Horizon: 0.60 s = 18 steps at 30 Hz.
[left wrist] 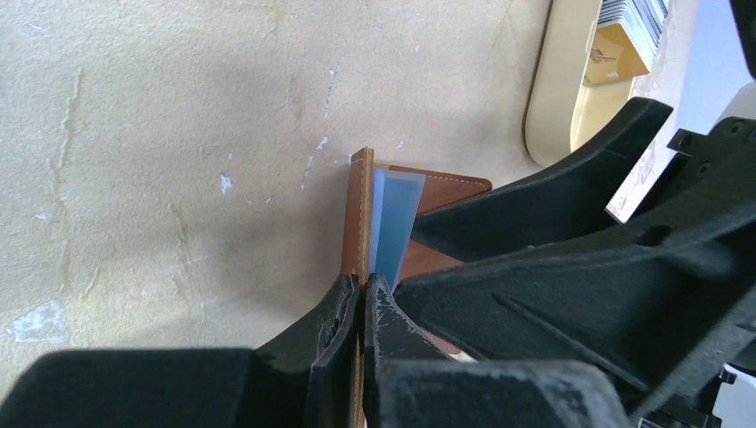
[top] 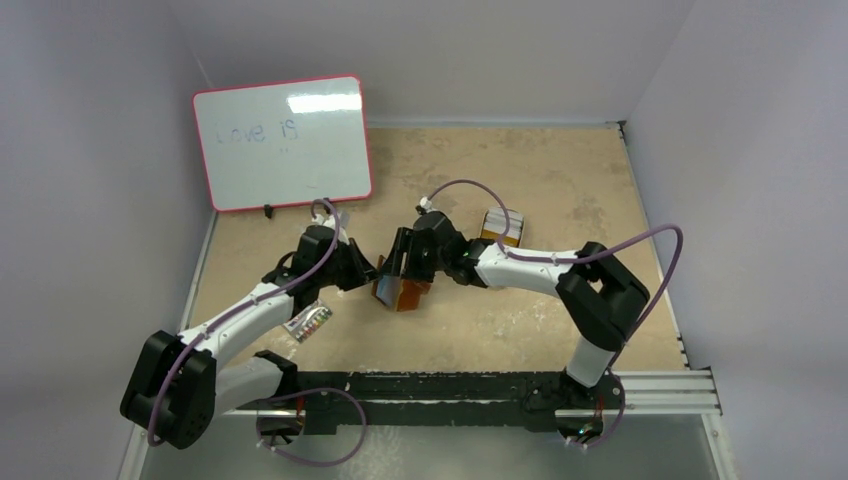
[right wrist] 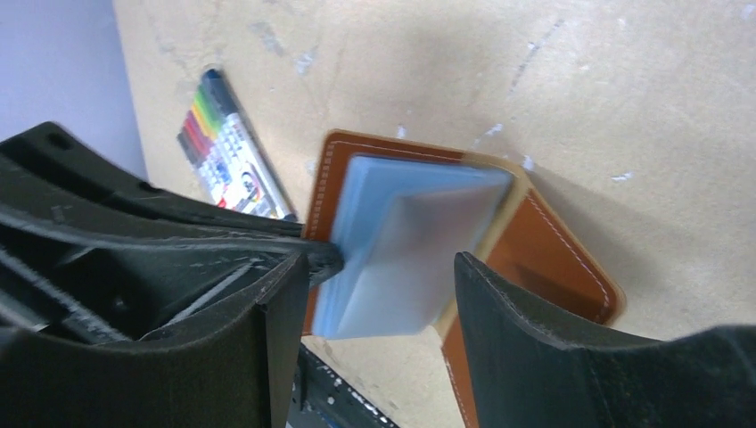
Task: Put the credit cards into the card holder
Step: Open the card holder at the center of the board.
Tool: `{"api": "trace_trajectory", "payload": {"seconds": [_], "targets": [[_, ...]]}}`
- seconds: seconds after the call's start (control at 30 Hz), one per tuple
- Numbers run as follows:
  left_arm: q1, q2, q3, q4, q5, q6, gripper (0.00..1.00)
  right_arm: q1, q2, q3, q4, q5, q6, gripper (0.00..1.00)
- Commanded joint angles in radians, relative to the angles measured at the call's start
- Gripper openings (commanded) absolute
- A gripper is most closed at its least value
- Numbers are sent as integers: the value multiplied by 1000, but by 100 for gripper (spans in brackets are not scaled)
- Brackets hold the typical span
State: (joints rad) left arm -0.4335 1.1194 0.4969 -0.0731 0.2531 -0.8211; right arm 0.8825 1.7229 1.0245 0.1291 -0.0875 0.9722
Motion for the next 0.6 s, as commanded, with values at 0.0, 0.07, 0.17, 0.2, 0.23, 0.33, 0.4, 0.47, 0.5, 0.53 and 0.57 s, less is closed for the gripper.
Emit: {"api": "trace_trajectory", "payload": {"seconds": [0.0, 0.07, 0.17, 0.2, 0.23, 0.33, 0.4, 0.47, 0.5, 0.53, 0.57], "targets": [[-3, -25, 5, 40, -9, -5, 0, 0, 4, 18, -48, 44, 47, 62], [-2, -22, 6, 32, -12, 0, 0, -1, 3, 6, -41, 58, 66, 62], [-2, -21, 4, 31, -15, 0, 0, 0, 5, 2, -47, 86, 66, 60], [-2, -21, 4, 31, -16, -1, 0, -1, 8, 4, -54, 95, 63, 59], [-3, -20, 3, 33, -15, -3, 0, -2, 12, 8, -63, 105, 60, 59], [-2, -23, 3, 31, -19, -4, 0, -1, 20, 9, -87, 136, 52, 57], [-2, -22, 4, 29, -21, -4, 0, -3, 20, 3, -88, 150, 49, 56], [-2, -24, 3, 29, -19, -4, 0, -4, 22, 1, -93, 159, 41, 56], [-2, -26, 3, 27, -20, -5, 0, -4, 24, 2, -101, 164, 34, 55], [-3, -27, 2, 28, -21, -5, 0, -4, 25, 4, -110, 171, 30, 55], [-3, -27, 2, 26, -24, -6, 0, -4, 24, 5, -122, 178, 24, 54]]}}
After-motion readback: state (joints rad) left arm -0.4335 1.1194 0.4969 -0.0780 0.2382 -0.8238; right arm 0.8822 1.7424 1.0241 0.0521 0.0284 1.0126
